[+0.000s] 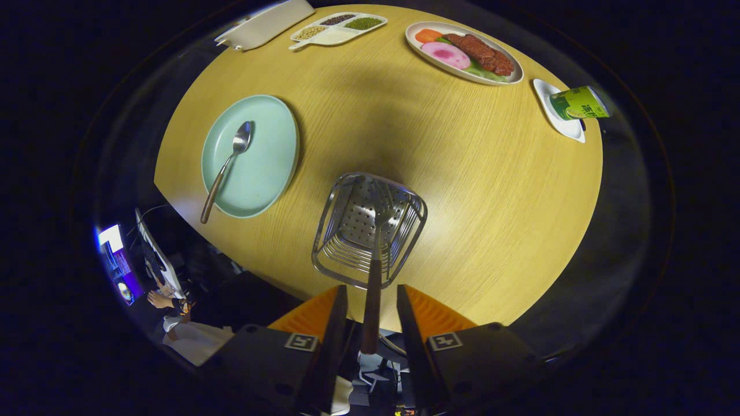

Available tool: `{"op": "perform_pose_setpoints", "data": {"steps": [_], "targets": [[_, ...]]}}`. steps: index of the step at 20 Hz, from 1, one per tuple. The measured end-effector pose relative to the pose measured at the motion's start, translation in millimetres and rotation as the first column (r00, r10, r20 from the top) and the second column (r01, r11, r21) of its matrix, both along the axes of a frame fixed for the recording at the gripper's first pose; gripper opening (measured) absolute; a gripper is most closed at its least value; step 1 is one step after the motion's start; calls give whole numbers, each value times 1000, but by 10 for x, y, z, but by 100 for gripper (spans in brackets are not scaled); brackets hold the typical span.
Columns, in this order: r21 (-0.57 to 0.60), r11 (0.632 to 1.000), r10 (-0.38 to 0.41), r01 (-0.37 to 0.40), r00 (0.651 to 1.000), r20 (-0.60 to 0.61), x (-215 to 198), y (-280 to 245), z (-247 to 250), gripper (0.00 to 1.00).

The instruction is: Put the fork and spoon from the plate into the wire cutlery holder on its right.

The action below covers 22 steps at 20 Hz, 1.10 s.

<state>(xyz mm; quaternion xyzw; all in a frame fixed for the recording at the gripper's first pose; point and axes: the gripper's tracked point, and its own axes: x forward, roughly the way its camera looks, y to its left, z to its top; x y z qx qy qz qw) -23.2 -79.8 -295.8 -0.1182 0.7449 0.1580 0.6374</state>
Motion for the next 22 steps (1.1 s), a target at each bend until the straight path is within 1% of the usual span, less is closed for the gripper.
{"op": "perform_pose_setpoints", "data": {"steps": [1, 3, 5, 6, 7, 8, 9, 11, 12, 13, 14, 15, 17, 20, 22], "targets": [[16, 1000, -10, 10, 999, 36, 52, 10, 88, 67], [44, 998, -51, 46, 991, 127, 144, 8, 299, 100], [73, 994, -102, 86, 963, 248, 259, 21, 555, 100], [87, 991, -121, 98, 939, 323, 303, 46, 677, 99], [101, 989, -139, 107, 906, 401, 374, 82, 817, 99], [121, 986, -160, 116, 865, 476, 404, 140, 948, 100], [150, 980, -190, 127, 816, 546, 436, 237, 1102, 100], [210, 967, -249, 146, 728, 639, 434, 457, 1282, 100], [241, 958, -278, 152, 691, 668, 396, 591, 1333, 100], [267, 952, -298, 151, 662, 688, 365, 743, 1351, 100], [284, 948, -306, 142, 645, 700, 306, 887, 1316, 100], [288, 948, -306, 136, 639, 705, 270, 1029, 1237, 100], [309, 940, -327, 146, 643, 693, 195, 1329, 987, 100], [364, 911, -395, 196, 670, 628, 139, 1828, 513, 100], [373, 903, -407, 213, 701, 586, 117, 2105, 203, 100]]}}
